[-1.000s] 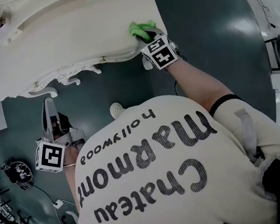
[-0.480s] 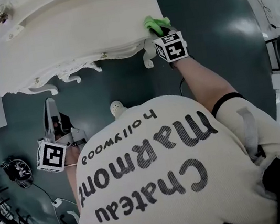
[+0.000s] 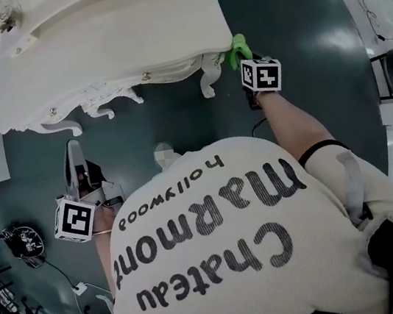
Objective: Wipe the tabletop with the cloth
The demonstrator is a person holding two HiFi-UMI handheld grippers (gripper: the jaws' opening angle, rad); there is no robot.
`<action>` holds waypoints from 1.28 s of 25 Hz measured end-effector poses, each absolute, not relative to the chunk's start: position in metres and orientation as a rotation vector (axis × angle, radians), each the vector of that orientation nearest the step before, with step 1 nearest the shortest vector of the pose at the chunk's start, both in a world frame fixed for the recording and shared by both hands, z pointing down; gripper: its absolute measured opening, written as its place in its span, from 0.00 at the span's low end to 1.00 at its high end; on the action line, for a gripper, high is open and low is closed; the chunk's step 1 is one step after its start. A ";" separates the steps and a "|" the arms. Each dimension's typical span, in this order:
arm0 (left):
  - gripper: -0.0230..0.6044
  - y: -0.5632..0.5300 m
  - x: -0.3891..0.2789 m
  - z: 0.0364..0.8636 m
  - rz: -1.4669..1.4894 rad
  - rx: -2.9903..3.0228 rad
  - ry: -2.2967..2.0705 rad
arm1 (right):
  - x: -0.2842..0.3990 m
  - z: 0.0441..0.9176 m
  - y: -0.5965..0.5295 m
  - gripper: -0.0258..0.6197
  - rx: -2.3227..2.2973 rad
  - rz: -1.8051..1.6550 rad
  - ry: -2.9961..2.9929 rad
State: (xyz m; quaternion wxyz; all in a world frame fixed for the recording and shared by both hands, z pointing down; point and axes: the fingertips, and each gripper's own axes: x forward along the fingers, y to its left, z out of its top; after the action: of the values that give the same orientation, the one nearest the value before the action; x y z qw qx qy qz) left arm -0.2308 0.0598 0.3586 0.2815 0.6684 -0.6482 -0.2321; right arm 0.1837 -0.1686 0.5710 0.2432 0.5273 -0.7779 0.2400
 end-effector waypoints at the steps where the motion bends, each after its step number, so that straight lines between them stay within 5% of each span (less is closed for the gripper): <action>1: 0.05 0.061 -0.227 0.359 -0.630 1.791 -1.729 | 0.203 0.586 -0.151 0.18 1.463 0.757 -2.085; 9: 0.05 0.076 -0.198 0.386 -0.538 1.767 -1.727 | 0.348 0.690 0.058 0.18 1.340 1.083 -1.695; 14: 0.05 0.068 -0.189 0.389 -0.528 1.823 -1.680 | 0.372 0.686 0.067 0.18 1.388 1.144 -1.694; 20: 0.05 0.052 -0.192 0.365 -0.548 1.958 -1.556 | 0.297 0.644 0.044 0.18 1.516 1.072 -1.906; 32: 0.05 0.087 -0.324 0.356 -0.394 2.046 -1.650 | 0.033 0.474 -0.054 0.18 1.488 0.968 -2.563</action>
State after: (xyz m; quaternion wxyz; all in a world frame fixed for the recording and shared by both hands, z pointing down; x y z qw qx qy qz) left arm -0.3242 0.0873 0.3562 0.2395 0.7475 -0.6027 -0.1439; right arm 0.0330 -0.0536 0.4743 0.0119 0.4773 -0.8220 0.3103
